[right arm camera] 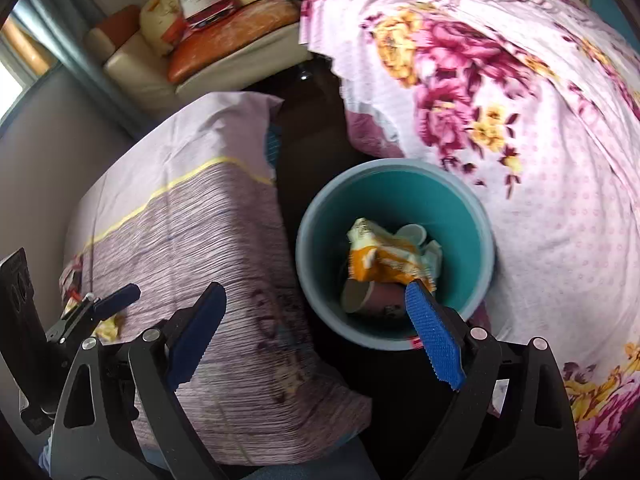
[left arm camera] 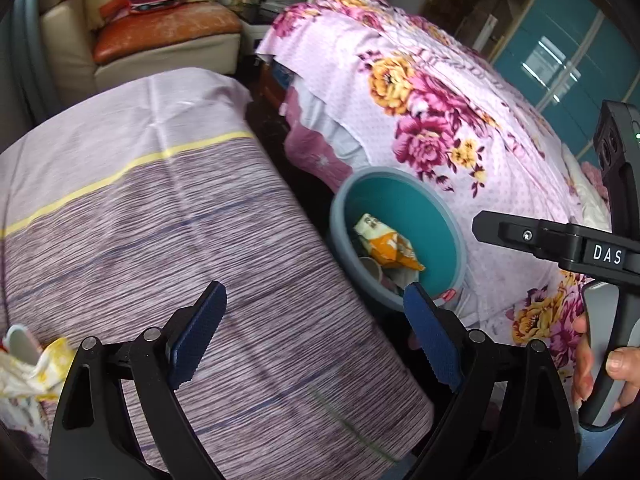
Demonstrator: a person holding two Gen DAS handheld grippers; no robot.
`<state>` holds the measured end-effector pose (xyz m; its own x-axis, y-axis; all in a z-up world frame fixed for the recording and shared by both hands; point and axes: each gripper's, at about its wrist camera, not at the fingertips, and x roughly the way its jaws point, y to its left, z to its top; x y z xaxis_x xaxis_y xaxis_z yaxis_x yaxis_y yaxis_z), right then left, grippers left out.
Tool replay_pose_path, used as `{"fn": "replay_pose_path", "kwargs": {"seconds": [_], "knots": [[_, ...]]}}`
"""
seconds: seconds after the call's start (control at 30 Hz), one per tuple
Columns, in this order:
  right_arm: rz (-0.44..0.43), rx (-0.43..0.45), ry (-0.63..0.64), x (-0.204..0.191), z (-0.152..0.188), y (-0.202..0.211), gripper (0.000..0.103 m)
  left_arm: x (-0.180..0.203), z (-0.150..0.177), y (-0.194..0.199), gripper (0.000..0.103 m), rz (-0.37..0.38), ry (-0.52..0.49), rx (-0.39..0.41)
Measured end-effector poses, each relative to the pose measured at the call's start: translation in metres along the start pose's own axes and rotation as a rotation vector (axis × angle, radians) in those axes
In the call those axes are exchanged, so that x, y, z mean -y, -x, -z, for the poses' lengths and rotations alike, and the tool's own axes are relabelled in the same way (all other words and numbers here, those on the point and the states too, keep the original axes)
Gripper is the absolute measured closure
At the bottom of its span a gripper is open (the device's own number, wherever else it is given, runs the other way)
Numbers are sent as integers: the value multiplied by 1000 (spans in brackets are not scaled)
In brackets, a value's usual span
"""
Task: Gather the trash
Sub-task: 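Move both open tools back over the remaining trash on the bed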
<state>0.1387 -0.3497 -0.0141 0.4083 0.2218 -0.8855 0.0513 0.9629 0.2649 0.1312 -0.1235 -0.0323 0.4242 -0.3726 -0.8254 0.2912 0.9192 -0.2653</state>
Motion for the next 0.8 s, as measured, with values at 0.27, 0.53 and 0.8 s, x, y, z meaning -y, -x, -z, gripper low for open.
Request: {"fn": "replay_pose_path", "kwargs": {"seconds": [0.27, 0.53, 0.8], "knots": [[-34, -40, 96, -62, 7, -7, 16, -53, 26, 45, 12, -57, 46, 48], [-61, -95, 253, -144, 20, -23, 16, -123, 61, 95, 12, -124, 137, 87], [-93, -165, 413, -222, 41, -45, 16, -184, 96, 136, 12, -198, 210, 105]]}}
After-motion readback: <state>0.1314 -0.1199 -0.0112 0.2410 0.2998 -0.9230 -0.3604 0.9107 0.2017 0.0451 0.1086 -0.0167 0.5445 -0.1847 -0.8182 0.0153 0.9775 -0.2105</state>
